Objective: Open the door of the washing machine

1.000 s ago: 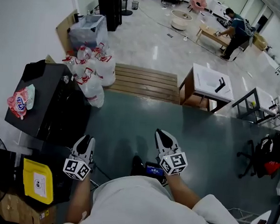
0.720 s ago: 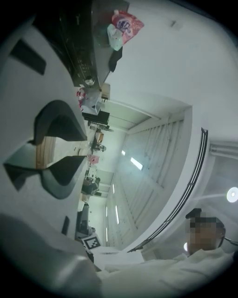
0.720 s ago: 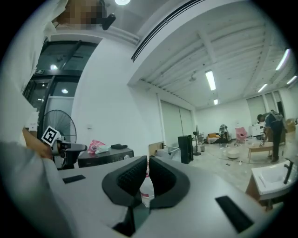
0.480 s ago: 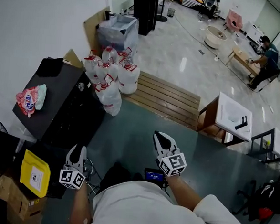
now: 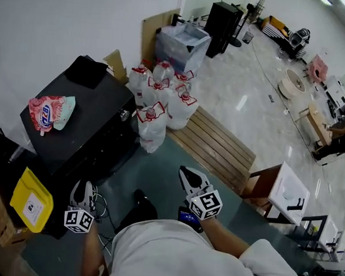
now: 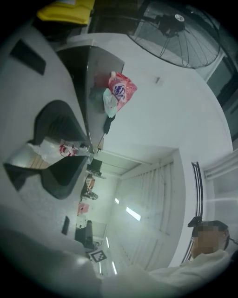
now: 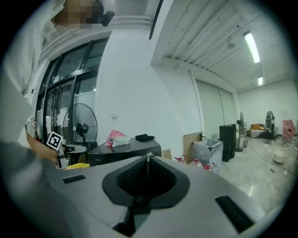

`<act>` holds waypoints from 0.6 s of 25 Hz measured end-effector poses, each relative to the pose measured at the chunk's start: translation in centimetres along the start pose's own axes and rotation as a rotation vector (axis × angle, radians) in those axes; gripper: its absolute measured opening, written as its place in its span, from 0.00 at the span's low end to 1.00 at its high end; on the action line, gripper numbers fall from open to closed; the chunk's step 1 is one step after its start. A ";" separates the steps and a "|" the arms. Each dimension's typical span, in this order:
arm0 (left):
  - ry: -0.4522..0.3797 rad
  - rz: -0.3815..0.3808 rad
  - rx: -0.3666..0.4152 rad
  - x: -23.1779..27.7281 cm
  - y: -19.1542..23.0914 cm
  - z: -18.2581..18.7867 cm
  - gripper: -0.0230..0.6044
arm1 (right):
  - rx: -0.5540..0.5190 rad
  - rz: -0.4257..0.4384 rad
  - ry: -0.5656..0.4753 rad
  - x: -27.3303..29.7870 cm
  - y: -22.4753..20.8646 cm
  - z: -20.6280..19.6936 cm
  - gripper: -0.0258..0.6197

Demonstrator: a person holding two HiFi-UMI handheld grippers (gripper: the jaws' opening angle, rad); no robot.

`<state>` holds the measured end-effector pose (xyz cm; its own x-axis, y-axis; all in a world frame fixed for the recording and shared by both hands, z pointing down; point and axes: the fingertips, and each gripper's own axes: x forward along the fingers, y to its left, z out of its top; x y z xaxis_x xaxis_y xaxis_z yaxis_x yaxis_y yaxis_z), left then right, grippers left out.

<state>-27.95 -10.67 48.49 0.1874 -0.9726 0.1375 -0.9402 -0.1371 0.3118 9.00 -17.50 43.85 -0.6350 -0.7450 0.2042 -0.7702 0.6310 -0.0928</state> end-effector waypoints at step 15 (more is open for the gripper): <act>0.069 0.368 -0.070 -1.5 16.7 -4.2 0.21 | -0.108 0.276 0.115 23.0 1.1 1.3 0.10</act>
<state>-42.73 -10.68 57.39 -0.1382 -0.9393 0.3141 -0.9269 0.2344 0.2930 -6.51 -34.19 47.18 -0.8036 -0.5169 0.2951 -0.5550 0.8299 -0.0576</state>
